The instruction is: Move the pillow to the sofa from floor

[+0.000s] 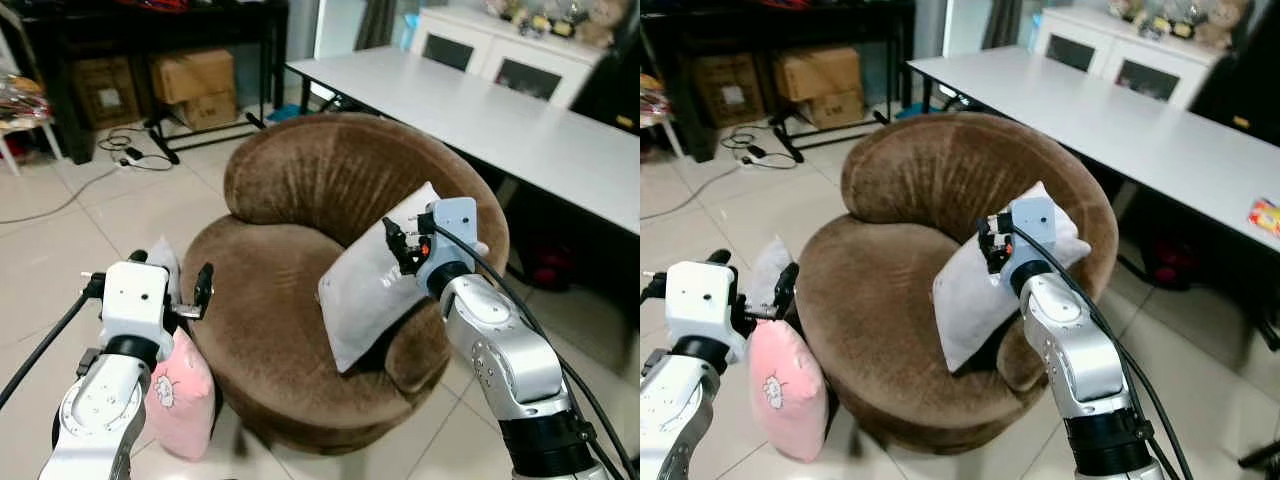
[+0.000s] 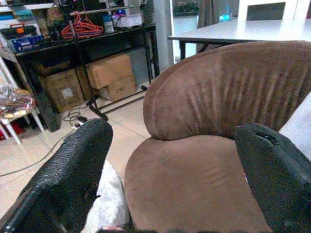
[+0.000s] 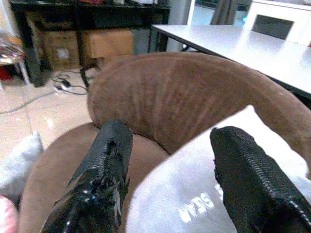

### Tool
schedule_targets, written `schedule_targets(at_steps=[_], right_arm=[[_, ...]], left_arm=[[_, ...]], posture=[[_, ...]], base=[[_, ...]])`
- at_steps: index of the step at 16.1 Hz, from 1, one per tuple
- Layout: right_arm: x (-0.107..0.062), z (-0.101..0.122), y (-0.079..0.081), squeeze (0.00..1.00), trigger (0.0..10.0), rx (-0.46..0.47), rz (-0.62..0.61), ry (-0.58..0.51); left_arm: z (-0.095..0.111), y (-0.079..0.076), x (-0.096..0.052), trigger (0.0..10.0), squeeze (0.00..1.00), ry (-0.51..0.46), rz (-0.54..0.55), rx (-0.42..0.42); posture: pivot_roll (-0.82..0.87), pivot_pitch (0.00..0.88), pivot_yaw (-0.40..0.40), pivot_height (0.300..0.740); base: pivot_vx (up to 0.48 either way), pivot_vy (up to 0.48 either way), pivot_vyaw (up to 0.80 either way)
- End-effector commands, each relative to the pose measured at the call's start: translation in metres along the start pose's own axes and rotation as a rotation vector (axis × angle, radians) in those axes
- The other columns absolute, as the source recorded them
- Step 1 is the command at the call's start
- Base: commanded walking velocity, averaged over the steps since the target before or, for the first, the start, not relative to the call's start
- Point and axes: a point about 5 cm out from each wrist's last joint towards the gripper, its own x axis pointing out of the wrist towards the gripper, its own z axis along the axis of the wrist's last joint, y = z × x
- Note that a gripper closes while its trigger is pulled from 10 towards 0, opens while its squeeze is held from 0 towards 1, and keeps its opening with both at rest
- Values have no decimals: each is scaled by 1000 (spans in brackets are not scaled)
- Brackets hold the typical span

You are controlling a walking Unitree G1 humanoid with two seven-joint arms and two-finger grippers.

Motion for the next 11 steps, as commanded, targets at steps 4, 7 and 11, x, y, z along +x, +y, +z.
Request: schedule_targets(at_steps=[4, 7, 11], right_arm=[[0, 4, -8, 0, 10000, -55, -33, -41], [0, 6, -1, 0, 10000, -1, 30, -41], [0, 9, 0, 0, 10000, 112, 19, -81]], left_arm=[[-1, 1, 0, 10000, 0, 5, 24, 7], [2, 0, 1, 10000, 0, -3, 27, 4], [2, -1, 1, 10000, 0, -5, 30, -3]], posture=[[34, 0, -100, 740], [39, 0, -110, 740], [40, 0, -110, 740]], base=[[0, 282, 0], [0, 281, 0], [0, 278, 0]])
